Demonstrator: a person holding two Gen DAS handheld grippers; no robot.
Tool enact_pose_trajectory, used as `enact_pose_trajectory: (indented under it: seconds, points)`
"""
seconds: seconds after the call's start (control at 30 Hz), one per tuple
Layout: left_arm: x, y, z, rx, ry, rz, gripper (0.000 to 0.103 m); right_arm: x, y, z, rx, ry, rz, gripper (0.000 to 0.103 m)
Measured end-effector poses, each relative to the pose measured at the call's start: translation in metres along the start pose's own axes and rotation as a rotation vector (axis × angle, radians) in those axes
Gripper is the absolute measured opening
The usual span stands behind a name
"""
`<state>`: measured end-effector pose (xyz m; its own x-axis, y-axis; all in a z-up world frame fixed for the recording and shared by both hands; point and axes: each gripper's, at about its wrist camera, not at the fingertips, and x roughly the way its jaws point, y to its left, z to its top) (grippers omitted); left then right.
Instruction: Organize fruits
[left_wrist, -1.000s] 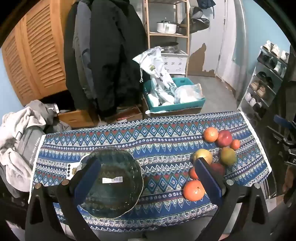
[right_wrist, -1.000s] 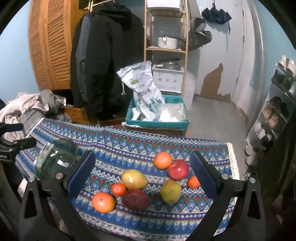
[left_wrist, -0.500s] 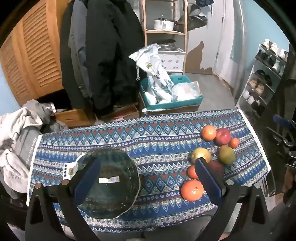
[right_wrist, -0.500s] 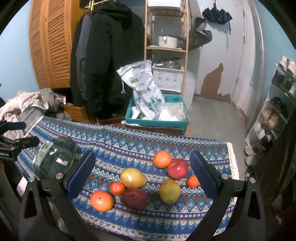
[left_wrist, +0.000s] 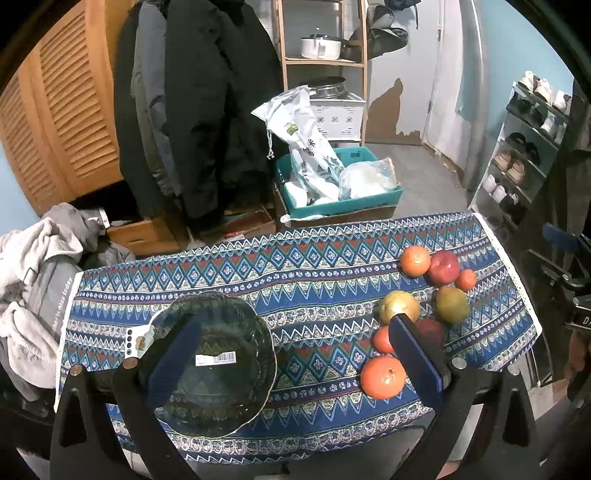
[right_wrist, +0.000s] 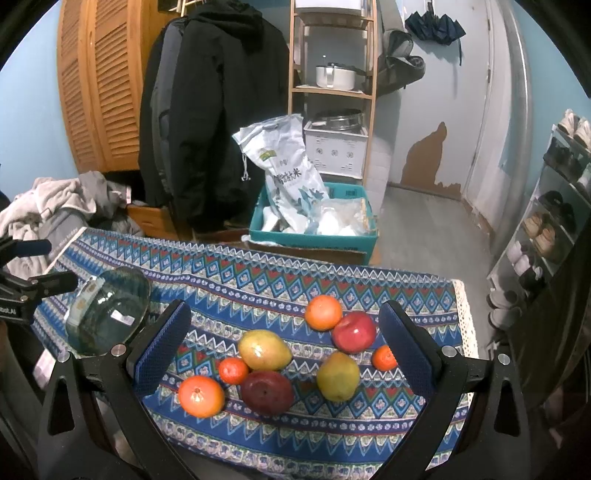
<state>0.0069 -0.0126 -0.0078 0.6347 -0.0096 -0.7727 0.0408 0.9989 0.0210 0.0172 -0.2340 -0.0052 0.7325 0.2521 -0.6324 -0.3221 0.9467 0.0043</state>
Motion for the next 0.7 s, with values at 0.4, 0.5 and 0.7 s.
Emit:
enact_pose_trajectory:
  seconds: [0.4,0.5,0.7]
  points:
    - [0.0012,-0.0008,-0.0014,0.008,-0.001,0.001,0.102,0.0,0.0004,0.0004,-0.005,0.001,-0.001,0.099]
    - [0.001,-0.0011,-0.0016,0.009,0.0,0.002,0.102,-0.0001,0.0007,0.0007,-0.003,0.002,-0.002,0.099]
    - [0.0009,-0.0011,-0.0019,0.008,-0.002,0.003,0.102,0.0004,0.0016,0.0006,-0.005,0.004,0.0,0.099]
